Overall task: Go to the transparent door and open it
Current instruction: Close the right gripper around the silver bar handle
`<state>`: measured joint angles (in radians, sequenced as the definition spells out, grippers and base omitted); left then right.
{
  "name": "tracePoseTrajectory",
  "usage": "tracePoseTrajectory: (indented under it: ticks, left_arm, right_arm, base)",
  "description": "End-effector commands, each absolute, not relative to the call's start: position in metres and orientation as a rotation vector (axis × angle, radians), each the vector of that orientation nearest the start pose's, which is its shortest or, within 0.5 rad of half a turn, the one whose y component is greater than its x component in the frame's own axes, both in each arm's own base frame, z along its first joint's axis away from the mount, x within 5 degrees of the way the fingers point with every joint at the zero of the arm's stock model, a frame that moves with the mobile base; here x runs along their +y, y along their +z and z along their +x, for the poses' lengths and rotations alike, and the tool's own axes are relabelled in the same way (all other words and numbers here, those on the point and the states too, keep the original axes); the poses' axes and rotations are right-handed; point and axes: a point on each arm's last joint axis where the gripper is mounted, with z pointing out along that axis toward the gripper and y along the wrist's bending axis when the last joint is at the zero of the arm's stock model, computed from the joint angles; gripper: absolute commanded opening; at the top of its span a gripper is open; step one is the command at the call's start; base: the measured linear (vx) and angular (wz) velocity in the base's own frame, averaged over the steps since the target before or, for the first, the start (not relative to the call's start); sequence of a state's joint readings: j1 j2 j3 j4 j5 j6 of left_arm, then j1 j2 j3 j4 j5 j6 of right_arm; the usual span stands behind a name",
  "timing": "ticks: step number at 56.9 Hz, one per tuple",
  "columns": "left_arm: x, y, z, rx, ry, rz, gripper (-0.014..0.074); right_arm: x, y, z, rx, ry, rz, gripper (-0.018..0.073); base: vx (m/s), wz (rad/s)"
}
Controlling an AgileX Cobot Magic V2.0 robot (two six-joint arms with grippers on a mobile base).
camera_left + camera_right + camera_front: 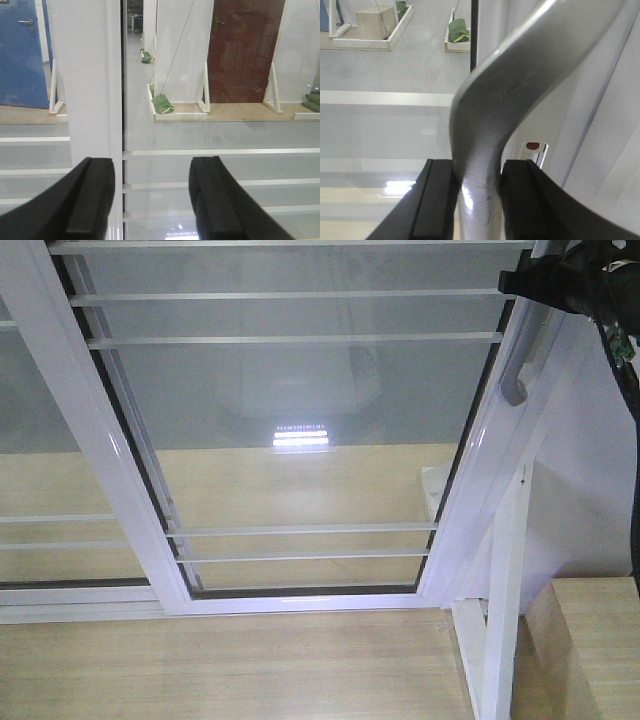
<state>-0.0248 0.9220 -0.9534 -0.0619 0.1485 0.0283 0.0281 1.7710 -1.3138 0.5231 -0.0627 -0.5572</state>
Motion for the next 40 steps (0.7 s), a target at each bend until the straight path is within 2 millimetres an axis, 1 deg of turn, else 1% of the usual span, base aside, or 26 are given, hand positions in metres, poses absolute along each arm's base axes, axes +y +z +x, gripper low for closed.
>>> tracePoseTrajectory:
  ticks: [1,12,26,28,29,30,40]
  left_arm:
    - [-0.006,0.44,0.195,1.48,-0.063,-0.006,0.0471]
    - [-0.006,0.438,0.199,1.493,-0.063,-0.007,0.0471]
    - [-0.006,0.437,0.201,1.497,-0.062,-0.007,0.0471]
    - [-0.006,0.437,0.201,1.497,-0.062,-0.007,0.0471]
    - [-0.006,0.437,0.201,1.497,-0.062,-0.007,0.0471]
    - [-0.006,0.437,0.201,1.497,-0.062,-0.007,0.0471]
    - [-0.006,0.437,0.201,1.497,-0.062,-0.007,0.0471]
  right_arm:
    - [0.011,0.336,0.411,1.765,-0.037,-0.035,-0.001]
    - [0.032,0.34,0.408,1.748,-0.012,-0.088,-0.0009]
    - [0.056,0.34,0.405,1.744,0.017,-0.158,-0.0009]
    - [0.061,0.34,0.405,1.737,0.023,-0.167,-0.0009]
    - [0.068,0.34,0.404,1.734,0.034,-0.18,-0.0009]
    - [0.07,0.34,0.403,1.733,0.039,-0.185,-0.0009]
    - [0.089,0.341,0.399,1.725,0.072,-0.226,-0.0009]
  base:
    - [0.0,0.0]
    - [0.0,0.0]
    - [0.0,0.0]
    - [0.0,-0.01]
    - [0.0,0.0]
    - [0.0,0.0]
    - [0.0,0.0]
